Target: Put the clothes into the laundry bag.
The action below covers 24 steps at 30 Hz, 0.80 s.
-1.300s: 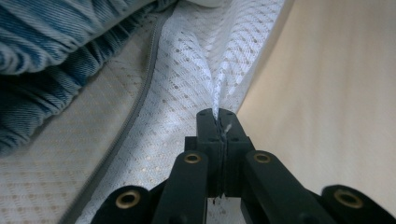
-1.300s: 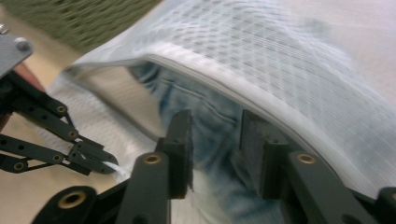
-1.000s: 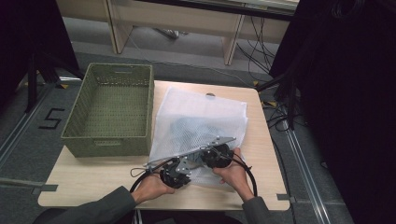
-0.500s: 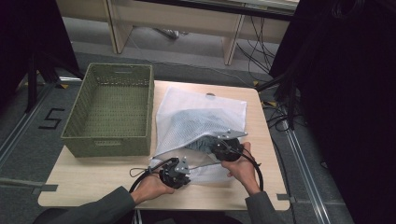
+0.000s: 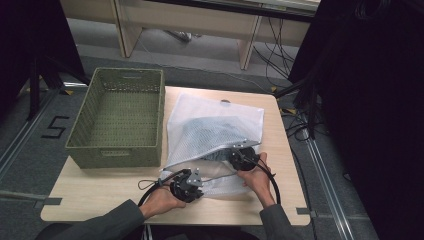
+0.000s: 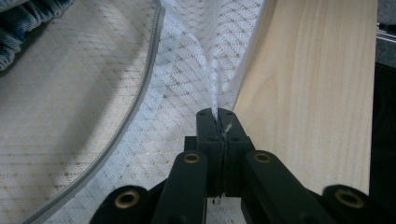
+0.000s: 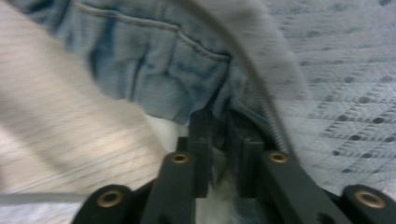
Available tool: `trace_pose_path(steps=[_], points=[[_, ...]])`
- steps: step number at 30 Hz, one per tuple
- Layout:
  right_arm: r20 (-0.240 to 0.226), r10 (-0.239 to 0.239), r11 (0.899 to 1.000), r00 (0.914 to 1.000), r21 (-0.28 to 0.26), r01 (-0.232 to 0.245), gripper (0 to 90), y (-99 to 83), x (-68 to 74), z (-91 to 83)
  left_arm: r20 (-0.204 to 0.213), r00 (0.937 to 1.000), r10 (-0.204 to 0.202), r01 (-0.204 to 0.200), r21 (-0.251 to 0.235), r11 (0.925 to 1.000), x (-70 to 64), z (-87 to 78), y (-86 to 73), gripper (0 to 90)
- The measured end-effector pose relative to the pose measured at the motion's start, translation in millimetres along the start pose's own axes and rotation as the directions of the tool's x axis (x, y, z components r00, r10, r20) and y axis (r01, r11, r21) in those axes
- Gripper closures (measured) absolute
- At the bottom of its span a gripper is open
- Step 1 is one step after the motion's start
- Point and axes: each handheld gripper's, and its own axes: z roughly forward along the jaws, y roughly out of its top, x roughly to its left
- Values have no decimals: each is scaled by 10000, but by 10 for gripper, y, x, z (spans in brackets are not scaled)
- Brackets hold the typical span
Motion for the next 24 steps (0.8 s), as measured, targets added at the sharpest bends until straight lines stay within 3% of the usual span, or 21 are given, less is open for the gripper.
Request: trace_pose_path(steps=[2,5,6,8,9,10,12,14,15,16,17,18,20,21,22,23,24], points=[[-494,-172,9993,9986,-326,156,758,15,33,-181,30,10000,-86,86,-85,9999,-7,4,-4,863],[-581,-222,9968,9981,-783,176,734,40,50,-385,132,9998,-143,144,-54,9999,-12,-18,2,832],[-549,-253,9916,9982,-1277,181,712,64,37,-466,154,9997,-191,193,-128,9997,-12,-45,12,809],[-358,-176,9813,9992,-1920,104,657,123,7,-613,270,9962,-833,849,-641,9943,-22,-115,33,713],[-317,-87,9793,9995,-2025,21,604,168,-2,-688,372,9953,-889,922,-987,9908,-12,-252,53,646],[-317,-87,9793,9995,-2025,21,604,168,-2,-688,372,9953,-889,922,-987,9908,-12,-252,53,617],[-133,-120,9763,9998,-2161,89,541,189,16,-671,288,9913,-1285,1313,-1456,9806,-10,-425,35,576],[-12,-676,9763,9977,-2064,659,516,202,48,-602,164,9877,-1557,1562,-1687,9732,20,-576,-16,515],[75,-1098,9761,9939,-1881,1092,462,215,116,-517,-61,9860,-1665,1624,-1874,9688,67,-699,-67,483],[75,-1098,9761,9939,-1881,1092,462,215,116,-517,-61,9860,-1665,1624,-1874,9688,67,-699,-67,474],[26,-1186,9768,9929,-1795,1171,454,223,146,-483,-176,9811,-1926,1854,-1985,9624,102,-773,-104,474],[661,-1434,9763,9874,-1541,1521,427,269,195,-387,-349,9766,-2121,2012,-1986,9592,131,-826,-134,444],[968,-1174,9824,9884,-1344,1298,506,324,192,-323,-762,9678,-2401,2194,-2128,9521,205,-907,-197,432],[968,-1174,9824,9884,-1344,1298,506,324,192,-323,-762,9678,-2401,2194,-2128,9521,205,-907,-197,428],[1101,-1146,9803,9873,-1483,1303,718,372,128,-270,-918,9654,-2441,2218,-2039,9536,224,-924,-214,424],[1157,-982,9806,9884,-1578,1159,794,373,112,-274,-1033,9659,-2373,2137,-1990,9564,240,-932,-223,412],[1157,-982,9806,9884,-1578,1159,794,373,112,-274,-1047,9643,-2432,2194,-1980,9553,245,-933,-228,412]])
